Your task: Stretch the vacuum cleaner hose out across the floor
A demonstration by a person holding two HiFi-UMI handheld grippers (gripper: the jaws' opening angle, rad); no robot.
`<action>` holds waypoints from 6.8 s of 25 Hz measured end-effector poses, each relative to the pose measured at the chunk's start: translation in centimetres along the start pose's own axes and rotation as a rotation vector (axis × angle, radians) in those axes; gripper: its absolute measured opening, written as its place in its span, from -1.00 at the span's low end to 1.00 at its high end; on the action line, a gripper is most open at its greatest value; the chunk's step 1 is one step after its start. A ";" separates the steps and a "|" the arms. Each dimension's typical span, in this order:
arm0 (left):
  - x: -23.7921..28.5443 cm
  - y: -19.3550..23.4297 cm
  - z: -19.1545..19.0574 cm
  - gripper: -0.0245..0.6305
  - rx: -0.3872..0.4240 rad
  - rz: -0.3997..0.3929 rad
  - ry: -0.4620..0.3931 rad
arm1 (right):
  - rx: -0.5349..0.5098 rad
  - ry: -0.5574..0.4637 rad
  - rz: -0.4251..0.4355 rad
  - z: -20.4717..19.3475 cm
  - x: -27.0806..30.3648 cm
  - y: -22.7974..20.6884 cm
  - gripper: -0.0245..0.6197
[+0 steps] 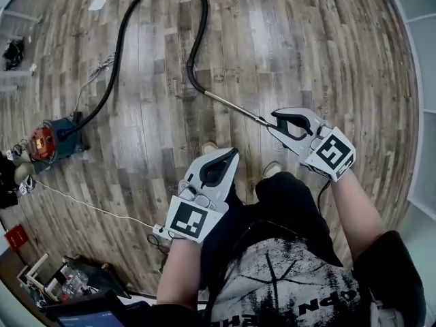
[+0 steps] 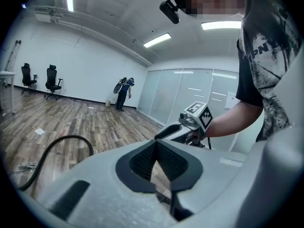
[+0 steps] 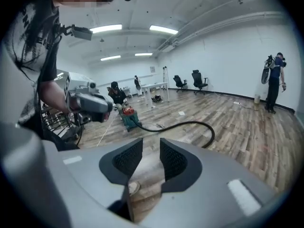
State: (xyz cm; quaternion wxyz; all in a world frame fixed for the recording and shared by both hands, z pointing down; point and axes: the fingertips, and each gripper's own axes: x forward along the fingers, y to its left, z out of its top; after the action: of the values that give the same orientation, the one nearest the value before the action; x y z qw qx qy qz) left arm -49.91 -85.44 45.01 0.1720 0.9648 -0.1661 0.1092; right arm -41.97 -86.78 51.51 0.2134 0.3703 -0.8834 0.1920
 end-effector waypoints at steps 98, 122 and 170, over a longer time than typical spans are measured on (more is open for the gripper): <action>34.4 25.6 -54.0 -0.72 -1.354 0.174 -0.459 | -0.124 0.801 -0.021 -60.8 18.1 -15.9 -0.45; 31.5 22.3 -43.2 -0.75 -1.210 0.160 -0.388 | -0.396 0.865 -0.201 -52.6 15.9 -16.9 -0.60; 9.5 -9.6 -4.0 -0.75 -1.123 0.048 -0.163 | -0.061 0.725 -0.170 -18.7 -17.4 13.8 -0.58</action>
State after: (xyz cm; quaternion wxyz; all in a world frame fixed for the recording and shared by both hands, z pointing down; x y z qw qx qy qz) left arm -38.35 -78.14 48.32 0.6429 0.7264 -0.2335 -0.0667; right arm -36.69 -58.55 55.63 0.5384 0.3437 -0.7220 0.2659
